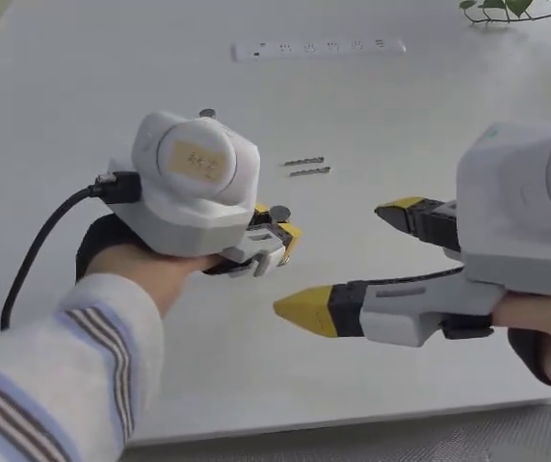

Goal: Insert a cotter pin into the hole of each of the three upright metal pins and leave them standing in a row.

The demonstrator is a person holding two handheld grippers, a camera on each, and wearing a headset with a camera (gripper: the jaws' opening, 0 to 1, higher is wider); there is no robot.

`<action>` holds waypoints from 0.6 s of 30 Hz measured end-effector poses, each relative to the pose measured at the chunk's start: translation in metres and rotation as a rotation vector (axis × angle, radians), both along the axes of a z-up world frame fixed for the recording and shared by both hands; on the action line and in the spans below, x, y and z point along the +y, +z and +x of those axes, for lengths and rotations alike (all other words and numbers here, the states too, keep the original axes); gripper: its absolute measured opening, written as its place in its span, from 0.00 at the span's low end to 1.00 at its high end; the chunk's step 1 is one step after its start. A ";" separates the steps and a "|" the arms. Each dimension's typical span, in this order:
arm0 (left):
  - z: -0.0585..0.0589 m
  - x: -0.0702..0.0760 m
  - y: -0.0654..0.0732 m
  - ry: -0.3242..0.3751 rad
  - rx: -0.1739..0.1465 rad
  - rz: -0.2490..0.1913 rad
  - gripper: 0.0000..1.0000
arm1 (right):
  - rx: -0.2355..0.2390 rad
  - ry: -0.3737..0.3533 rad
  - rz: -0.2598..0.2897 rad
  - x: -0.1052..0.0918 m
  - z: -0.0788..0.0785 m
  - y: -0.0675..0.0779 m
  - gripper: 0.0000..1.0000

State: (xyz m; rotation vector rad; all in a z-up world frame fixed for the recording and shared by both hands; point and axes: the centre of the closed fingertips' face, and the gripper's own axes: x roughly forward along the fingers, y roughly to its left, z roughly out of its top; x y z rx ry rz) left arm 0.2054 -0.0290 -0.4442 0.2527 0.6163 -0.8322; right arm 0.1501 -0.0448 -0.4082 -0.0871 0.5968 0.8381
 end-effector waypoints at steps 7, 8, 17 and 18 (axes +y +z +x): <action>0.001 0.000 -0.004 0.034 0.012 -0.012 0.10 | 0.010 -0.004 -0.005 -0.002 -0.001 -0.004 0.88; 0.001 0.000 -0.004 0.033 0.008 -0.008 0.10 | 0.012 -0.006 -0.004 -0.002 -0.001 -0.004 0.88; -0.003 -0.004 -0.009 0.031 0.018 -0.004 0.10 | 0.020 -0.006 -0.005 -0.003 -0.003 -0.006 0.87; -0.004 -0.005 -0.010 0.030 0.017 -0.001 0.10 | 0.021 -0.006 -0.005 -0.003 -0.003 -0.006 0.87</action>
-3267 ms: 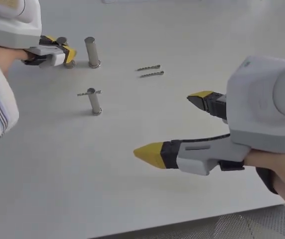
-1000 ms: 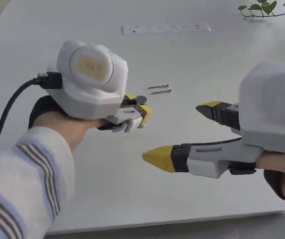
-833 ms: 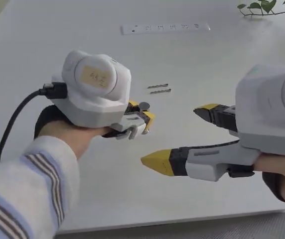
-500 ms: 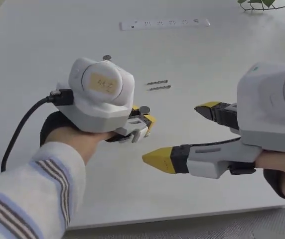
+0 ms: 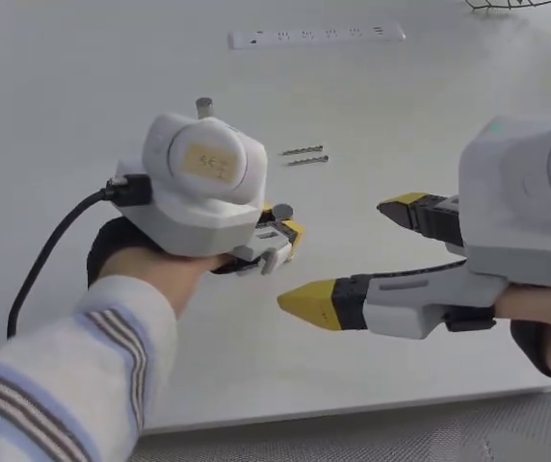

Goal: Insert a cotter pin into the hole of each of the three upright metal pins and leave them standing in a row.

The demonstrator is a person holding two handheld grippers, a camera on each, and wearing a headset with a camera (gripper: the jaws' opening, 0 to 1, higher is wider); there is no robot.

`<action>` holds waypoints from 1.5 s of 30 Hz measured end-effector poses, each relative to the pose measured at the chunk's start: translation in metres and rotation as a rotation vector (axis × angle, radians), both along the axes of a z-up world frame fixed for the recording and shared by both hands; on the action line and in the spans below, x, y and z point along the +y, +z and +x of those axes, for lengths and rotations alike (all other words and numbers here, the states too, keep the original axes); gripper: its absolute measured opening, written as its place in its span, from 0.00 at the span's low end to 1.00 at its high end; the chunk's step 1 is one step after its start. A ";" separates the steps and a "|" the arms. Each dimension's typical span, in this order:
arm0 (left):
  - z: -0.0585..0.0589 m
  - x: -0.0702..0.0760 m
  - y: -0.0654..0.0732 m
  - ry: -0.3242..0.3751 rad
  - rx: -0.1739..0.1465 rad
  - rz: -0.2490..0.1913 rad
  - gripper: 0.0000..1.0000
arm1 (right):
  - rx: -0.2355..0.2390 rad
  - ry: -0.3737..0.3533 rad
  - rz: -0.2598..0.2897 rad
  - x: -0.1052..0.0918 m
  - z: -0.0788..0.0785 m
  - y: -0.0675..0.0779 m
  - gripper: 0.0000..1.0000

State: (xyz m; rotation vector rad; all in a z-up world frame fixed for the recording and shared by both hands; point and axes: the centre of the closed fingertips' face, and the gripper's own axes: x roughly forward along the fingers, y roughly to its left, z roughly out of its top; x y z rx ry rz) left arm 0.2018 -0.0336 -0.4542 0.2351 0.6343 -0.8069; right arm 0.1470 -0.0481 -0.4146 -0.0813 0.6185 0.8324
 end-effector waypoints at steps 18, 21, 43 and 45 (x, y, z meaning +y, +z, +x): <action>-0.003 0.000 -0.004 0.014 -0.011 0.013 0.10 | 0.004 -0.011 -0.006 -0.001 0.000 -0.002 0.85; -0.003 0.001 -0.004 0.031 -0.001 -0.003 0.10 | 0.012 -0.014 -0.001 -0.001 0.000 -0.003 0.84; -0.030 0.014 0.023 -0.182 -0.055 0.026 0.50 | 0.011 0.000 -0.015 -0.002 -0.001 -0.003 0.85; -0.027 0.020 0.031 -0.175 -0.094 0.008 0.56 | 0.012 0.007 -0.018 -0.001 -0.002 -0.003 0.85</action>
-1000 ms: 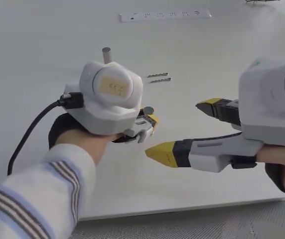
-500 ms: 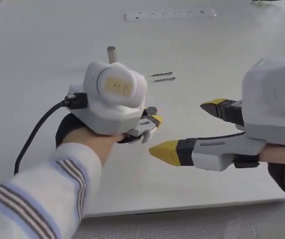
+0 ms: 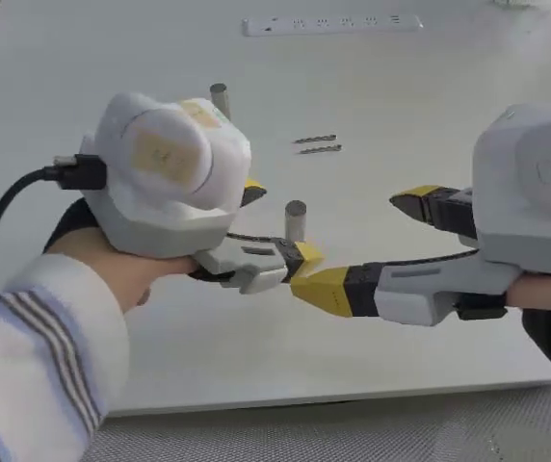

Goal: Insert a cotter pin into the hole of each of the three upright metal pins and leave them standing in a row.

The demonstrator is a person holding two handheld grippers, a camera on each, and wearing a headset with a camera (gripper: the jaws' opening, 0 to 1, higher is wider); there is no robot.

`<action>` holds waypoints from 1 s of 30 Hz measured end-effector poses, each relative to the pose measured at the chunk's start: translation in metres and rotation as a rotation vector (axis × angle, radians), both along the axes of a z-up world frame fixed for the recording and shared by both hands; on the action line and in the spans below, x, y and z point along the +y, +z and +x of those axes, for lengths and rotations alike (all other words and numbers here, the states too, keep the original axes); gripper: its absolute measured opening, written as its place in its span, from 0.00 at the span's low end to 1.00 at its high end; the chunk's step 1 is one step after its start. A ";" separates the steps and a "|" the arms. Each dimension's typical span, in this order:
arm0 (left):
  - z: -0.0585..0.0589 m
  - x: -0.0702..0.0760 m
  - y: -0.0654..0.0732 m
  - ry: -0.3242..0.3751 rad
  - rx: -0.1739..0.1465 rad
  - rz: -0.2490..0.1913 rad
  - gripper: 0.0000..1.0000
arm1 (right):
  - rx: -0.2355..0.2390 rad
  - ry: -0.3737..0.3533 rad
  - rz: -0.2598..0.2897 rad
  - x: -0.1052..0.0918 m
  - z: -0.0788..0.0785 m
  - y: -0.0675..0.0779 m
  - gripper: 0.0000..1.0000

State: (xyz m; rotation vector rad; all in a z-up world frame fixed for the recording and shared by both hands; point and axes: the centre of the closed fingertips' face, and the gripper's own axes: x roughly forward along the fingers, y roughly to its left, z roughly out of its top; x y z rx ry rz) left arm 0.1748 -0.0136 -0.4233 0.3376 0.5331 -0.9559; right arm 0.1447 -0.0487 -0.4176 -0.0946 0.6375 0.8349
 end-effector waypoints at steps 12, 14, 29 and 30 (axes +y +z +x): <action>0.007 0.043 0.028 0.110 0.001 -0.233 0.89 | 0.002 -0.002 0.001 -0.002 0.002 0.001 0.85; 0.006 0.053 0.023 0.131 0.045 -0.246 0.94 | 0.003 -0.003 -0.001 -0.002 0.003 0.002 0.85; -0.018 0.074 0.000 0.126 0.141 -0.243 0.99 | -0.015 -0.051 -0.062 -0.038 0.034 0.008 0.84; -0.019 0.075 -0.001 0.127 0.144 -0.242 0.99 | -0.029 -0.047 -0.080 -0.042 0.039 0.009 0.84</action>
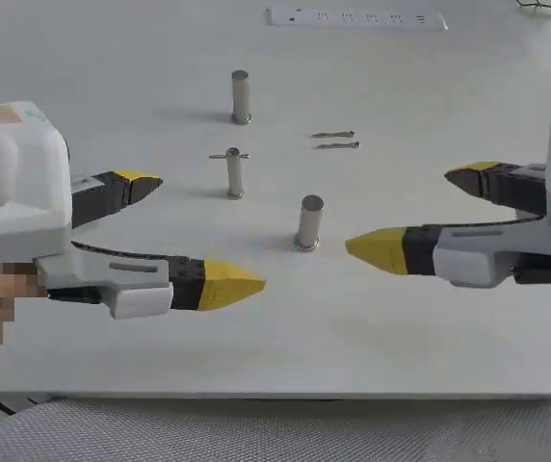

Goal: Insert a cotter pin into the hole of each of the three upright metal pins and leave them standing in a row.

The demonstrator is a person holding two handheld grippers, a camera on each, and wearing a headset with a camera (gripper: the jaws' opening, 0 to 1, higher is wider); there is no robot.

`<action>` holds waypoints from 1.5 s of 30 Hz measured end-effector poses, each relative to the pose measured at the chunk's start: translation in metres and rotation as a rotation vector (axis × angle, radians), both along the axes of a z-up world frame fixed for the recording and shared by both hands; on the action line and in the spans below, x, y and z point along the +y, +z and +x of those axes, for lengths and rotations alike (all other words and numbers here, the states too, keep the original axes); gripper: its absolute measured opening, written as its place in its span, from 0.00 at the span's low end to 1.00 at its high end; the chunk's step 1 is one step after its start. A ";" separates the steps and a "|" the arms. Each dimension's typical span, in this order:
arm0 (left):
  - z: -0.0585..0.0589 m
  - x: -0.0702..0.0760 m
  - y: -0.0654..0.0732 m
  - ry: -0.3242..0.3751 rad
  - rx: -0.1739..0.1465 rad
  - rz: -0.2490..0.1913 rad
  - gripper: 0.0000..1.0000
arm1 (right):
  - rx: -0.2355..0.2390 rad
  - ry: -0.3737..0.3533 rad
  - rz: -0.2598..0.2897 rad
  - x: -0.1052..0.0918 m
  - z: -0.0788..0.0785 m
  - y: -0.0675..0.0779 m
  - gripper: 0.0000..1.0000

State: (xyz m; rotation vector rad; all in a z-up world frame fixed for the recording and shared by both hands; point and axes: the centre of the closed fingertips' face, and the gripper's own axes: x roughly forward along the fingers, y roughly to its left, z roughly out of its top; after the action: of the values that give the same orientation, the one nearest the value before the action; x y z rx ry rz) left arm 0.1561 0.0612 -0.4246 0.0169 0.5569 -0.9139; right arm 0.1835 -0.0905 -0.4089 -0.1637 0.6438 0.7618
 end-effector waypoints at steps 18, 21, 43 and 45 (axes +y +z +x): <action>-0.012 0.003 -0.006 0.036 0.056 -0.057 0.96 | -0.038 0.197 -0.168 -0.001 0.055 0.005 0.68; -0.015 0.000 -0.005 0.035 0.059 -0.060 0.96 | -0.043 0.263 -0.227 0.004 0.064 0.001 0.62; -0.034 -0.016 0.001 -0.036 0.054 -0.045 0.91 | 0.005 0.568 -0.447 0.023 0.105 -0.047 0.27; -0.038 -0.017 -0.001 -0.057 0.053 -0.031 0.91 | 0.013 0.591 -0.449 0.026 0.107 -0.050 0.24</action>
State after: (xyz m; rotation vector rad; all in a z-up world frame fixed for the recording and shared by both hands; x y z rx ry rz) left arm 0.1185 0.0441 -0.4257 -0.0202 0.5940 -0.9805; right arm 0.2902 -0.0641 -0.4585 -0.7859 0.7835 1.1746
